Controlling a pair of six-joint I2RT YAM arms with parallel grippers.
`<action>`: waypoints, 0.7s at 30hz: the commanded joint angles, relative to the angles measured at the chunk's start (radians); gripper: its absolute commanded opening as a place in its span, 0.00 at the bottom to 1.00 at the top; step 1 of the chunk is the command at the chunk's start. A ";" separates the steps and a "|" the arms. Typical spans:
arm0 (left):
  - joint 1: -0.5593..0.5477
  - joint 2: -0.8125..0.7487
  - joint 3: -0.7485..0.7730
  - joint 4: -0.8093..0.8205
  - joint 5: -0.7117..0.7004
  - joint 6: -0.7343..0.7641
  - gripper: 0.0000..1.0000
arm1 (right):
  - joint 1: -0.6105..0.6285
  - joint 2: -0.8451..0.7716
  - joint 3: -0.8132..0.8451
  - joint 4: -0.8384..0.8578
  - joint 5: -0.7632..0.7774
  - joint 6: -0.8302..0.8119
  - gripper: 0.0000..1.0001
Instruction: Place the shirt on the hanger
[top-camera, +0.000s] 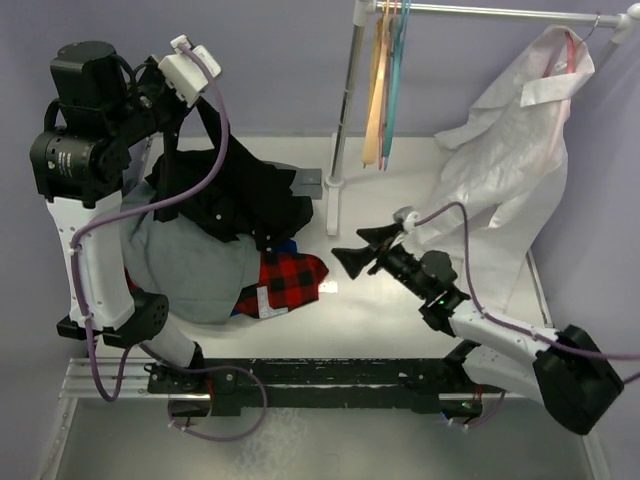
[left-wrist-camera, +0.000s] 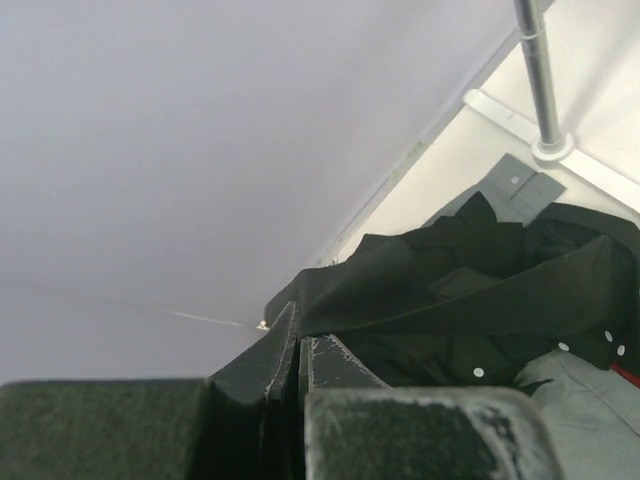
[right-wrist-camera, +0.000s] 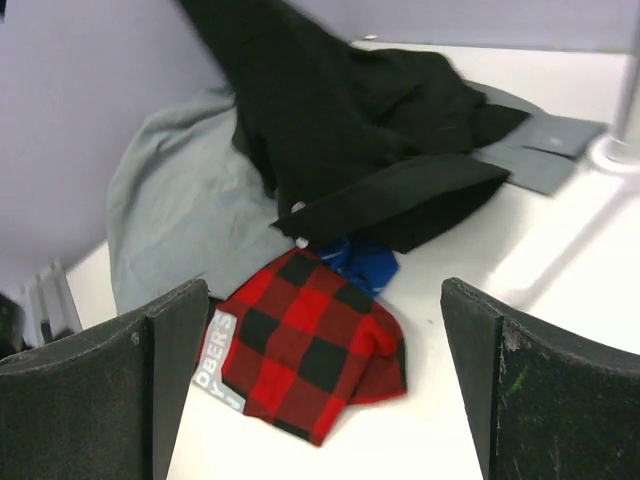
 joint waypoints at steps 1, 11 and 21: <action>-0.006 -0.084 0.001 0.126 -0.085 -0.011 0.01 | 0.208 0.148 0.089 0.267 0.166 -0.447 1.00; -0.006 -0.163 -0.037 0.281 -0.181 0.094 0.00 | 0.274 0.588 0.154 0.658 0.253 -0.898 1.00; -0.006 -0.256 -0.122 0.283 -0.164 0.168 0.00 | 0.053 0.818 0.314 0.817 -0.052 -0.714 0.92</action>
